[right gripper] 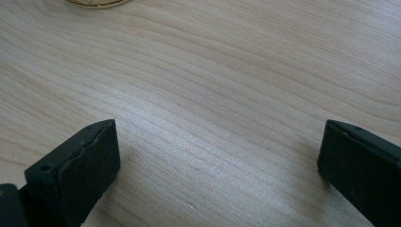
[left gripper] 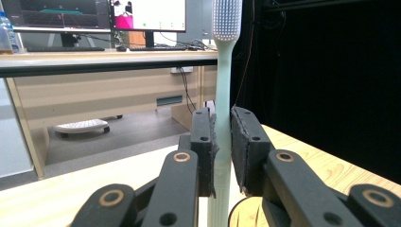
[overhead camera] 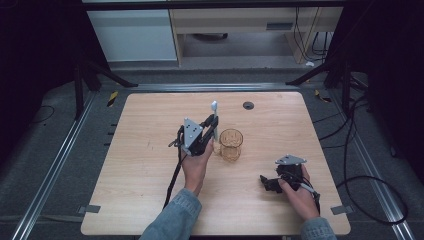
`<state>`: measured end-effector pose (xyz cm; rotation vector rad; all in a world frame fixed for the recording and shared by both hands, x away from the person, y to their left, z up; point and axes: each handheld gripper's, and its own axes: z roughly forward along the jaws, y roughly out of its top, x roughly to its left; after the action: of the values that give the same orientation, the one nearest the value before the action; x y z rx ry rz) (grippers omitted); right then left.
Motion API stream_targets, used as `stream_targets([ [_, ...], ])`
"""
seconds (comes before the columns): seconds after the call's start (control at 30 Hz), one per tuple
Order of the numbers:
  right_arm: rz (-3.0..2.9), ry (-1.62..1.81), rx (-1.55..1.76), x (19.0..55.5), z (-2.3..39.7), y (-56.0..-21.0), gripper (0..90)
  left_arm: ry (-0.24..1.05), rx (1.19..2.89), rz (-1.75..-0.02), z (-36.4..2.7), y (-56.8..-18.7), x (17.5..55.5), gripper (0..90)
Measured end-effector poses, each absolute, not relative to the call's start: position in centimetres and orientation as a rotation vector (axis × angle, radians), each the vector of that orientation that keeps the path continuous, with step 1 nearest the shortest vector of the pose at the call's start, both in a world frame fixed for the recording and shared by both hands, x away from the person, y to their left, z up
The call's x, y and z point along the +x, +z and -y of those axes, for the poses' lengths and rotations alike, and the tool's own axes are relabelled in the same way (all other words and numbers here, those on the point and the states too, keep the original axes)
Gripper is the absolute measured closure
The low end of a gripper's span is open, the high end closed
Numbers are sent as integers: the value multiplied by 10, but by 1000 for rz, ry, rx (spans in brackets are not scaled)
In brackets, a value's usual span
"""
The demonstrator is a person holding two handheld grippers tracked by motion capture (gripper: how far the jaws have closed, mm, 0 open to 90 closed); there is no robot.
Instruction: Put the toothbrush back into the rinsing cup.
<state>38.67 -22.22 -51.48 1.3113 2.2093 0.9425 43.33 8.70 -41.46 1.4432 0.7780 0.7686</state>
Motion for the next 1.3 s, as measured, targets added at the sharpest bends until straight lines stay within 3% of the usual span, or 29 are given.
stream_targets([
  [1.3, -2210, 944, 1314, 387, 222, -515, 4, 740, 1427, -800, -85, -447, 430, 788],
])
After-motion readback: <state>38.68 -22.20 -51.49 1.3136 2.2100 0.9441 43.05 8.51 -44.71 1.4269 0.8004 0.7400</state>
